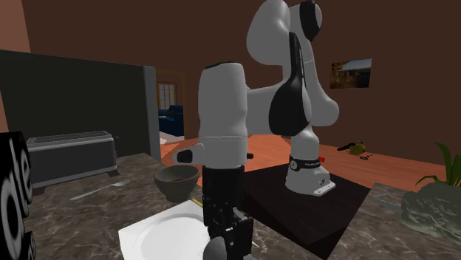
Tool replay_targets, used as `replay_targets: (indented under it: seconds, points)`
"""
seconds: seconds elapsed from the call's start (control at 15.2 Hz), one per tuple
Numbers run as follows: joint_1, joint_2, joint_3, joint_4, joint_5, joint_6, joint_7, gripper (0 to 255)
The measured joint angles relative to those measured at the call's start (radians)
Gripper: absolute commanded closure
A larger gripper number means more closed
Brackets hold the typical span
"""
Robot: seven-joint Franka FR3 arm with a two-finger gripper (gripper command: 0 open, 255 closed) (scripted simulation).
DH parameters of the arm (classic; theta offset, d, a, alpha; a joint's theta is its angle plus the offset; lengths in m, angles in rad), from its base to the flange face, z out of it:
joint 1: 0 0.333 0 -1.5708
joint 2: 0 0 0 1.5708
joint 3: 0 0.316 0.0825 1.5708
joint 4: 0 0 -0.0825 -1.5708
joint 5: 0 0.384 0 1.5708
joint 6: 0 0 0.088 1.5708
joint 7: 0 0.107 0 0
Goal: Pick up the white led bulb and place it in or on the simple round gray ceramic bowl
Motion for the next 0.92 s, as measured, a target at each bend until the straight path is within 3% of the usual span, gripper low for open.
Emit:
replay_targets:
  seconds: [0.92]
  points:
    - [-0.052, -0.150, 0.058, 0.039, 0.118, -0.172, -0.067, 255]
